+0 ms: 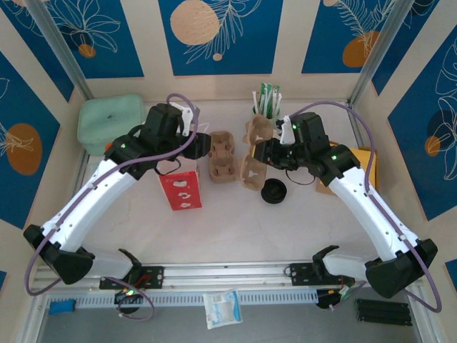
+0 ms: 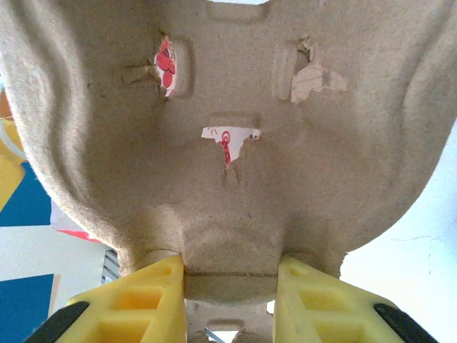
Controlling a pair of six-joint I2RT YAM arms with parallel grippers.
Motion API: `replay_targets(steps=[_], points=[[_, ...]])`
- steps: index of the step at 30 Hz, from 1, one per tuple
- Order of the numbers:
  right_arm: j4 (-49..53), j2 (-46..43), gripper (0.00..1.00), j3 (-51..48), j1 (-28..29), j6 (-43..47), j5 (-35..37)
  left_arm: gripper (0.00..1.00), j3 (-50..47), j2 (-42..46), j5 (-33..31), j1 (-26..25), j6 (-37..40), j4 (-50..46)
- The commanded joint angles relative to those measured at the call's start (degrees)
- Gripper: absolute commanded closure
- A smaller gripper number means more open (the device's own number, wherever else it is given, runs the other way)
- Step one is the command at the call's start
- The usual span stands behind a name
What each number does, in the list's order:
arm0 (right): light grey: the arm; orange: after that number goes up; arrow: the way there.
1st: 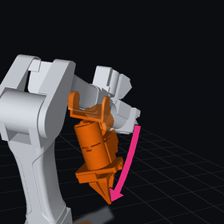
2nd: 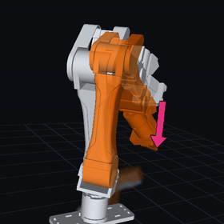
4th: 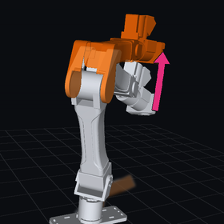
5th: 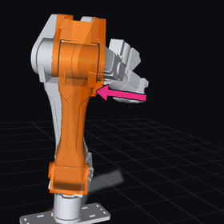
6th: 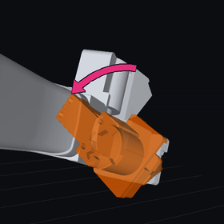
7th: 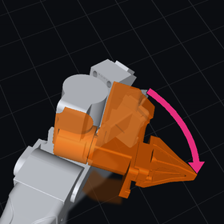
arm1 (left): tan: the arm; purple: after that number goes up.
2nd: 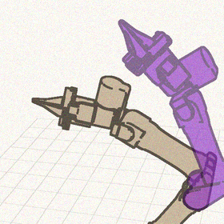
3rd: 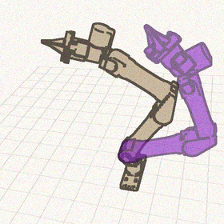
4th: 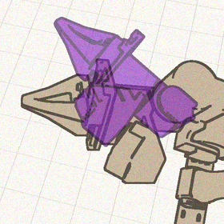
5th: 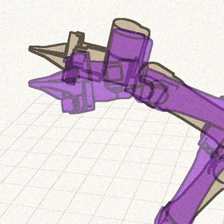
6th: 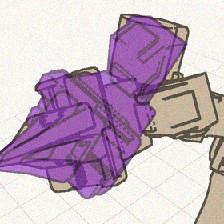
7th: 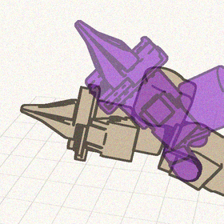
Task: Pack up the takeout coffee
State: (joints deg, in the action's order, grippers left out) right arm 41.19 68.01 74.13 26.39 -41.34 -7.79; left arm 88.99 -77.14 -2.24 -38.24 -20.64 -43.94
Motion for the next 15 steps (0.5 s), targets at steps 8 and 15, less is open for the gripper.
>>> replay_targets(steps=[8,15], points=[[-0.4,-2.9,0.71,-0.5,-2.5,1.5,-3.5,0.91,1.9,-3.8,0.0,-1.4,-1.9,4.7],[-0.1,-3.9,0.71,-0.5,-3.2,1.5,-3.8,1.00,1.7,-4.4,1.6,-1.5,-5.7,9.0]])
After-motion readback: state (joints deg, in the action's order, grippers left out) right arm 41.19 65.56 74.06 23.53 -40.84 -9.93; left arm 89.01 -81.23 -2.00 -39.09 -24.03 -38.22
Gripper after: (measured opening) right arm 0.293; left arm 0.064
